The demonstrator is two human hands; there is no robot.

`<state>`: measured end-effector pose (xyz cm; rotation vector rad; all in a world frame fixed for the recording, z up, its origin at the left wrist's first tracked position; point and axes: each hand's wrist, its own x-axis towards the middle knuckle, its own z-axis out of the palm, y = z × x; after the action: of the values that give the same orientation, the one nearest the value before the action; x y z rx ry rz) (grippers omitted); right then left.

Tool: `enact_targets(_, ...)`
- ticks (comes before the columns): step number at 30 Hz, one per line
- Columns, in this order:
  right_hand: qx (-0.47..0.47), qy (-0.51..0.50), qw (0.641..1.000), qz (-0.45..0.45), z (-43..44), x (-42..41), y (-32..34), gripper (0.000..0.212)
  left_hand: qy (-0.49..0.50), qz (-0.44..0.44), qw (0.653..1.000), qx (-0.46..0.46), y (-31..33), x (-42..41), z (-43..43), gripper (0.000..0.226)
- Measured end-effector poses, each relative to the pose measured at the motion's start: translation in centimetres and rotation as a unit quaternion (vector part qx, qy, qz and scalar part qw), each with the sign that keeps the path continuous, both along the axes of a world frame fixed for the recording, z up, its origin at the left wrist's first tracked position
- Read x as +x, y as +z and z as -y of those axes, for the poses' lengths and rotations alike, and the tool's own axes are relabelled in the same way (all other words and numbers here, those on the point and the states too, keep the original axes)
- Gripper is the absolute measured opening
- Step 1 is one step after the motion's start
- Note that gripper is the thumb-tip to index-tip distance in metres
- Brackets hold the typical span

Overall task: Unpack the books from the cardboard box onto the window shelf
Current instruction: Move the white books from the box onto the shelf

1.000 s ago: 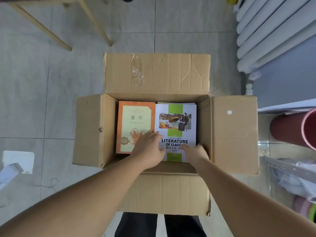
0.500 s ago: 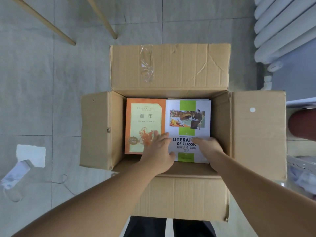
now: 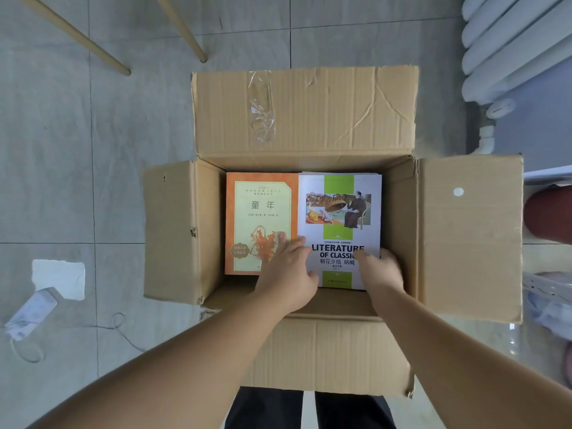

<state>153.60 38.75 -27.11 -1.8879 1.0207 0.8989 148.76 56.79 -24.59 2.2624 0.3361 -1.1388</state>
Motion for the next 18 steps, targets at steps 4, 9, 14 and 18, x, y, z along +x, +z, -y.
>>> enact_targets(4, 0.034, -0.038, 0.999, -0.003, 0.6, 0.7, -0.6, 0.029, 0.0, 0.005, 1.0, 0.004, 0.1, 0.0, 0.2, 0.057)
enact_targets(9, 0.074, -0.047, 0.995, -0.045, 0.1, 1.1, -1.3, 0.038, 0.022, 0.027, 0.999, 0.019, 0.4, 0.1, 0.5, 0.056)
enact_targets(14, 0.092, -0.053, 0.993, -0.045, 0.1, 1.5, -1.5, 0.05, 0.028, 0.038, 0.999, 0.022, 0.4, -0.1, 0.2, 0.056)
enact_targets(18, 0.127, -0.072, 0.988, -0.043, 0.3, 1.0, -1.1, 0.074, 0.037, 0.04, 0.998, 0.02, 0.3, -0.2, 0.0, 0.056)
